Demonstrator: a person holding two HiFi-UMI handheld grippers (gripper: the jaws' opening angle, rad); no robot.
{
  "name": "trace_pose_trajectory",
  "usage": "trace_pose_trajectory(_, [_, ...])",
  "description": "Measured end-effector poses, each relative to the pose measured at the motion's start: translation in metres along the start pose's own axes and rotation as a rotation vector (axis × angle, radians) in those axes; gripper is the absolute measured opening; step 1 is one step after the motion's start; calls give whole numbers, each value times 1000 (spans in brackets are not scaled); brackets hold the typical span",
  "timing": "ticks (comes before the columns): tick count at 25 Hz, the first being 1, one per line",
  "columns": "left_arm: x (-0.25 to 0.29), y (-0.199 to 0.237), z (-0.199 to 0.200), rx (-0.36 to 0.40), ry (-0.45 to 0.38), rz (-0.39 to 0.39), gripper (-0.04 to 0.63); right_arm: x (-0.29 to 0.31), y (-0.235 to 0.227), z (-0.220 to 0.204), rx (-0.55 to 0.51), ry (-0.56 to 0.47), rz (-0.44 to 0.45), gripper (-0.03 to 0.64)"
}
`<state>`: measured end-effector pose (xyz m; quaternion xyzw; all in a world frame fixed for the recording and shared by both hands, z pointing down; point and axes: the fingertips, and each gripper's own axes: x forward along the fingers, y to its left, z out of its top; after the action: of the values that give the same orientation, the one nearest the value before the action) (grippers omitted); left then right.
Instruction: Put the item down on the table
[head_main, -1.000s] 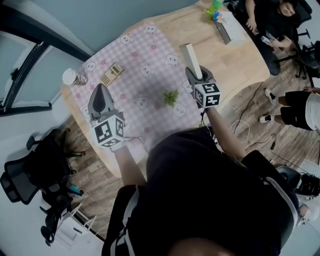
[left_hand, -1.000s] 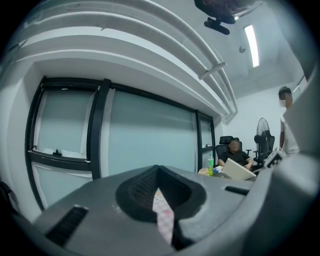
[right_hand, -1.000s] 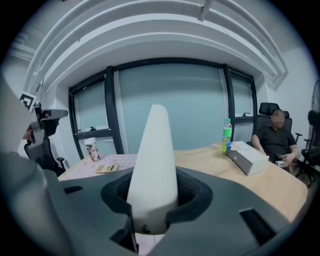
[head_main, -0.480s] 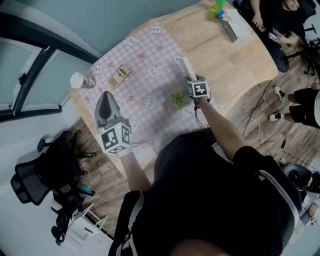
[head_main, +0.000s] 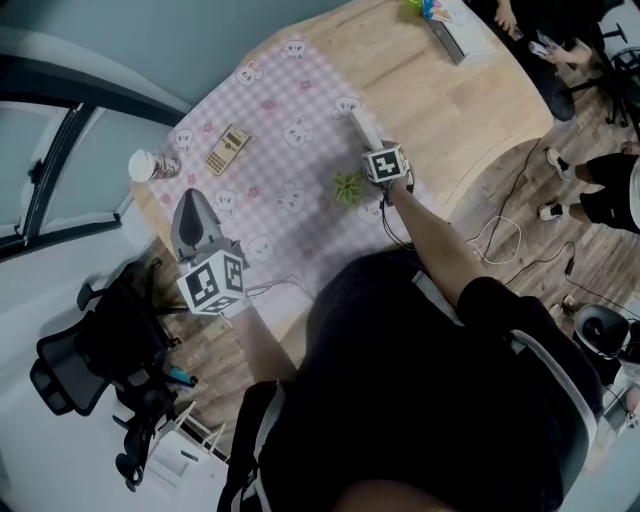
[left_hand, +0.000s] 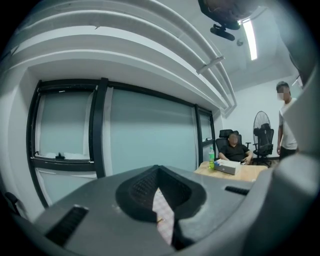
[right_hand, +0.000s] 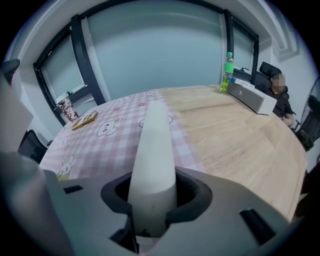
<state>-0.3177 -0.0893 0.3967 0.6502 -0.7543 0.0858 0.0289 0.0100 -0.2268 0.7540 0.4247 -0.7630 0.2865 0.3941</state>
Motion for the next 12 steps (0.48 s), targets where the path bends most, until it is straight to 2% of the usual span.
trace_pose_trajectory(4, [1, 1, -1, 10, 7, -7, 0, 1, 2, 4, 42, -17, 33, 149])
trace_pose_trajectory(7, [3, 2, 2, 14, 3, -8, 0, 2, 5, 8, 157, -22, 130, 147])
trace_pose_trajectory(9, [2, 2, 3, 11, 1, -8, 0, 0, 9, 7, 286, -23, 261, 147])
trace_pose_trajectory(12, [0, 2, 4, 12, 4, -8, 0, -7, 27, 7, 564, 1, 574, 147])
